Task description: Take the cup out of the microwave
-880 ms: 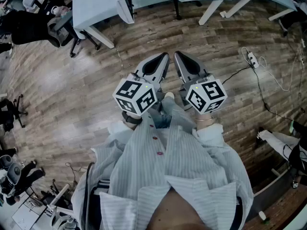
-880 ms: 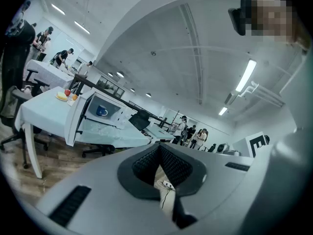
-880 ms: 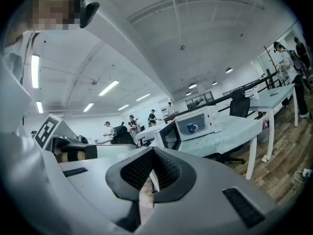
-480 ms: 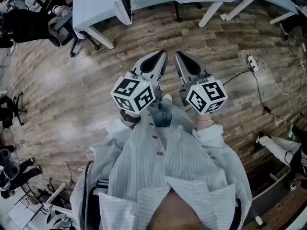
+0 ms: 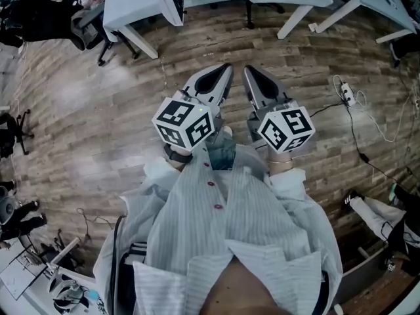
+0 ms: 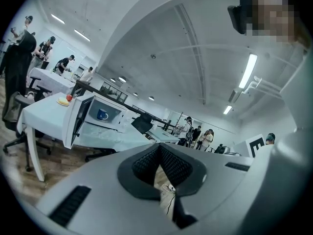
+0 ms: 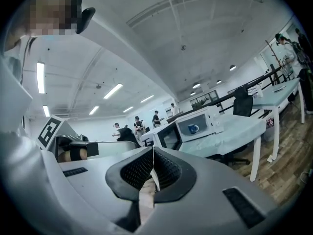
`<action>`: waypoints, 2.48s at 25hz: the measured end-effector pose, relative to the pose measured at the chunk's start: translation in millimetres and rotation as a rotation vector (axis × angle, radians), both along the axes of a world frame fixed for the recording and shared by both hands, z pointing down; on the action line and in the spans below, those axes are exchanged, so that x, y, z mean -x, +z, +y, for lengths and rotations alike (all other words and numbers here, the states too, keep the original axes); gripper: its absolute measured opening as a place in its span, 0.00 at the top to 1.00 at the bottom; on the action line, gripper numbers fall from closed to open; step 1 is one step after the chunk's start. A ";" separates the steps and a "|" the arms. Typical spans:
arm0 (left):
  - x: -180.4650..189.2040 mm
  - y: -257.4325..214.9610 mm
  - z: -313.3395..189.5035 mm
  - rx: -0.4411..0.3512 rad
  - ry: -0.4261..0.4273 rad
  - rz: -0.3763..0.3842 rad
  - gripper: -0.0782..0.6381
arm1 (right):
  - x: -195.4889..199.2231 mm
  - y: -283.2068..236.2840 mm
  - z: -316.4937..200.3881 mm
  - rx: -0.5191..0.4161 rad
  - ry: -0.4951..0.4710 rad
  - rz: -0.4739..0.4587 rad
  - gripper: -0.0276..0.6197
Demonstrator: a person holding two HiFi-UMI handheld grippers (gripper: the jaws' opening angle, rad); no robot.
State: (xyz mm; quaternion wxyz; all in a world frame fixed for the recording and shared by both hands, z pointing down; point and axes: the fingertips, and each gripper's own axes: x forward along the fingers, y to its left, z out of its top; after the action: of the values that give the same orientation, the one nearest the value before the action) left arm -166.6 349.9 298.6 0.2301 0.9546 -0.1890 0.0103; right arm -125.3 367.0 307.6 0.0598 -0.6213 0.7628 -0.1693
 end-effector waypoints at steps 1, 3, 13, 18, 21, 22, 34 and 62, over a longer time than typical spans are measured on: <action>-1.4 1.1 -1.1 -0.001 0.003 -0.004 0.88 | -1.5 1.3 -1.9 0.001 0.000 -0.006 0.91; -4.8 4.2 -5.7 0.001 0.007 -0.015 0.88 | -5.5 4.8 -7.4 0.005 0.001 -0.016 0.91; -30.9 14.3 -66.4 0.037 0.015 -0.025 0.88 | -33.8 22.8 -67.7 0.051 0.011 -0.034 0.91; -55.9 10.5 -118.6 0.031 0.024 -0.013 0.88 | -61.7 22.6 -119.8 0.059 0.022 -0.024 0.91; -66.3 5.3 -151.7 0.025 0.028 -0.005 0.88 | -74.7 17.3 -153.4 0.054 0.031 -0.016 0.91; -68.9 3.4 -161.6 0.022 0.029 -0.001 0.88 | -78.0 15.7 -163.7 0.052 0.032 -0.015 0.91; -78.0 4.5 -231.5 0.004 0.035 0.008 0.88 | -90.4 21.6 -240.7 0.053 0.043 -0.038 0.91; -208.9 6.5 -375.6 0.027 -0.145 0.008 0.88 | -217.1 21.4 -404.8 0.080 -0.153 -0.035 0.91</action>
State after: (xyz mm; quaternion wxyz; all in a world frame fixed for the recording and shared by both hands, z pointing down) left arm 42.2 -25.7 305.2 0.2437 0.9353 -0.2565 -0.0079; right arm 91.8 -37.8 329.0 0.0352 -0.5599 0.7994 -0.2148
